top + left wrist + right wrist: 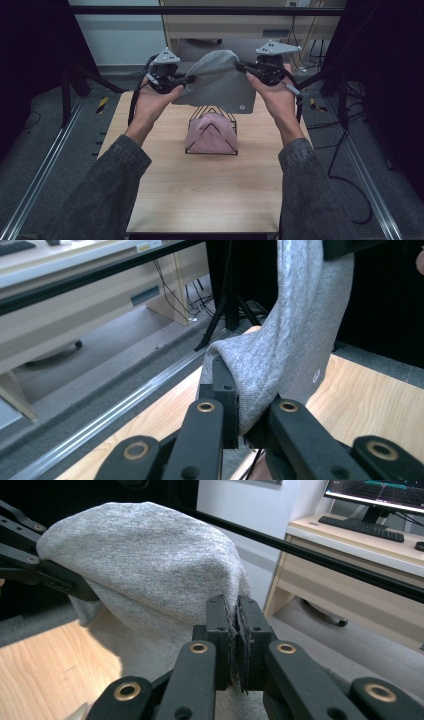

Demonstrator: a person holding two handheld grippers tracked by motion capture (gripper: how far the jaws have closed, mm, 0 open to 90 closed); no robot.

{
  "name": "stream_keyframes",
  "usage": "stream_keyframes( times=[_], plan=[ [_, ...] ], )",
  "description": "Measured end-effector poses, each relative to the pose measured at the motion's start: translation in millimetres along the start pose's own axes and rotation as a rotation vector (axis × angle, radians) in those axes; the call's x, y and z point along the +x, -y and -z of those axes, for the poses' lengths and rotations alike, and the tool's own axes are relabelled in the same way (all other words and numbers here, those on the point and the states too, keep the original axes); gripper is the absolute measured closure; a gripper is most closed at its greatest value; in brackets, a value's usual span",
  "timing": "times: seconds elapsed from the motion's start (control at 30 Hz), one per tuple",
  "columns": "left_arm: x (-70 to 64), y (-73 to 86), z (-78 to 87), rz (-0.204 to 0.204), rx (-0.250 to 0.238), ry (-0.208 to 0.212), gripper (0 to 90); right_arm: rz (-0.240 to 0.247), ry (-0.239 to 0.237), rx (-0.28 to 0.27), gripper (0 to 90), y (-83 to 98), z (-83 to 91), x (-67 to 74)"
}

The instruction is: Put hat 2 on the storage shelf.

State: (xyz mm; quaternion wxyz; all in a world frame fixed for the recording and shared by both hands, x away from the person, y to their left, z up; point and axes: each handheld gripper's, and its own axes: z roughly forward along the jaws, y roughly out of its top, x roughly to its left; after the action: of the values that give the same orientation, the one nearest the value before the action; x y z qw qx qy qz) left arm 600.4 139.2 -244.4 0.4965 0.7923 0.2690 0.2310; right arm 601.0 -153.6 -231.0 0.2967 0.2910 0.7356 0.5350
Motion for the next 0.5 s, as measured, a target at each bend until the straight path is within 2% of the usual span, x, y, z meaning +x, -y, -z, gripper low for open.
stream_keyframes(
  times=[0.13, 0.3, 0.4, 0.5],
  plan=[
    [1.5, 2.4, -3.9, 0.021, -0.006, 0.014, 86.9, -0.016, -0.001, -0.001, 85.9, 2.8, -2.8, -3.9],
    [-3.7, 0.8, -2.7, 0.014, -0.005, 0.024, 86.9, -0.025, -0.002, -0.002, 85.9, 3.9, -3.9, -6.6],
    [-4.7, 1.6, -4.0, 0.000, 0.015, 0.010, 86.9, -0.021, 0.001, 0.007, 85.9, 4.9, -5.6, -6.1],
    [2.0, 6.5, -10.7, 0.007, 0.027, -0.006, 86.8, -0.023, 0.010, 0.026, 85.9, 9.6, -13.2, -5.8]
  ],
)
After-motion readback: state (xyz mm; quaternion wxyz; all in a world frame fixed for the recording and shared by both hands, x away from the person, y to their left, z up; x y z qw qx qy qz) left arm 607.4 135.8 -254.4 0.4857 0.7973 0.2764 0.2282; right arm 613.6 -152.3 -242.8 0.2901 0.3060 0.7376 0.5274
